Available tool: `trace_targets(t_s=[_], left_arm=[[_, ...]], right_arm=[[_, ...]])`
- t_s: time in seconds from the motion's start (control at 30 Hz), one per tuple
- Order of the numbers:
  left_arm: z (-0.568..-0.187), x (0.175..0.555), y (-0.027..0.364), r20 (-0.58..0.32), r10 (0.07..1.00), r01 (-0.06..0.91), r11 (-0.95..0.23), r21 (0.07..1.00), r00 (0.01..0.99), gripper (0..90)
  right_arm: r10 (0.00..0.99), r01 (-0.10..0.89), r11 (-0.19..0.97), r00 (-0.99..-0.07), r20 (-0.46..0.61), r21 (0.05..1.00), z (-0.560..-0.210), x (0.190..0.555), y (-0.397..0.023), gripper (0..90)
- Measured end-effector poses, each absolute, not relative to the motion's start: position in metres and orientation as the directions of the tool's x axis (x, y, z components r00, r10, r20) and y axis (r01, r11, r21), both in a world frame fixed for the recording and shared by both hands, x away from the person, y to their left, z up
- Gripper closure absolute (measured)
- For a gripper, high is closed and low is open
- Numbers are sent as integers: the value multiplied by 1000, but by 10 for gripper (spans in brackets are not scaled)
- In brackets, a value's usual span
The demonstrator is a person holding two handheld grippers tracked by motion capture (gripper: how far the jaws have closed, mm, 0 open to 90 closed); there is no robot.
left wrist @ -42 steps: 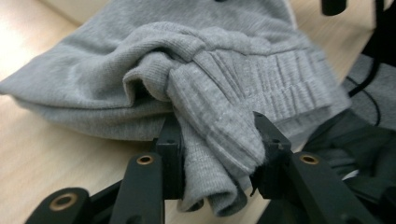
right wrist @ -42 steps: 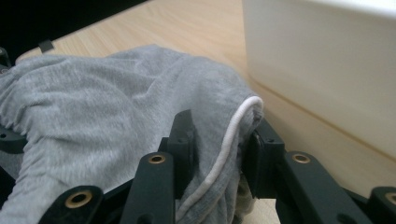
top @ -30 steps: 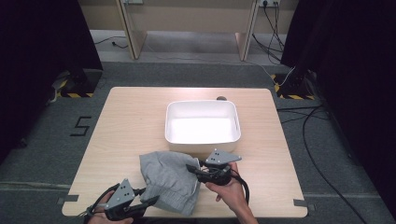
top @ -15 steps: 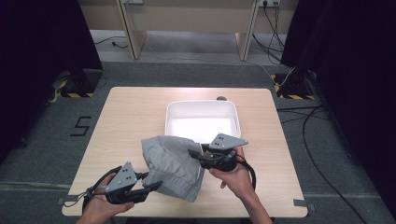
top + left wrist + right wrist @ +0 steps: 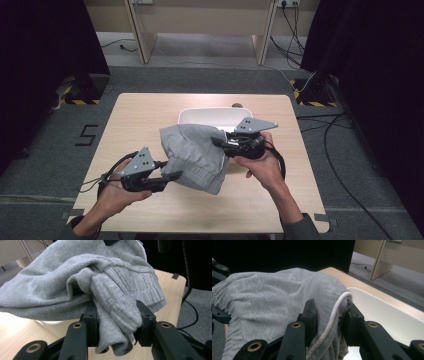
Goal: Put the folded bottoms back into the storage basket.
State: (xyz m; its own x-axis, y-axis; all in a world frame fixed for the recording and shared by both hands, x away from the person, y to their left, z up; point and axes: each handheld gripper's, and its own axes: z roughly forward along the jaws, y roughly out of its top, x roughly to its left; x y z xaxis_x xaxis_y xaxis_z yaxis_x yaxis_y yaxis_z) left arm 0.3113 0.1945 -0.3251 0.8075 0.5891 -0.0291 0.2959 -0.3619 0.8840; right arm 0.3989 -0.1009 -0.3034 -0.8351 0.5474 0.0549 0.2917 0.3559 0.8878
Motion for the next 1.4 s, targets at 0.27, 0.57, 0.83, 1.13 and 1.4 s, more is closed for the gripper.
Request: trace_targets(t_s=[0.27, 0.57, 0.83, 1.13, 1.4], left_arm=[[-316, 346, 178, -33, 597, 300, -354, 886, 802, 608], [-322, 385, 158, -69, 618, 339, -331, 881, 783, 607], [-336, 413, 148, -109, 650, 392, -309, 867, 752, 607], [-352, 434, 142, -139, 673, 429, -287, 856, 726, 606], [-367, 448, 135, -154, 694, 469, -289, 835, 703, 604]], right_arm=[[599, 300, 366, -800, 23, 881, -287, 430, -113, 680], [622, 338, 414, -783, 9, 845, -289, 467, -119, 680], [647, 377, 434, -762, 8, 818, -301, 501, -118, 680], [687, 425, 432, -726, 14, 795, -319, 529, -117, 680], [707, 452, 442, -707, 9, 775, -331, 547, -118, 680]])
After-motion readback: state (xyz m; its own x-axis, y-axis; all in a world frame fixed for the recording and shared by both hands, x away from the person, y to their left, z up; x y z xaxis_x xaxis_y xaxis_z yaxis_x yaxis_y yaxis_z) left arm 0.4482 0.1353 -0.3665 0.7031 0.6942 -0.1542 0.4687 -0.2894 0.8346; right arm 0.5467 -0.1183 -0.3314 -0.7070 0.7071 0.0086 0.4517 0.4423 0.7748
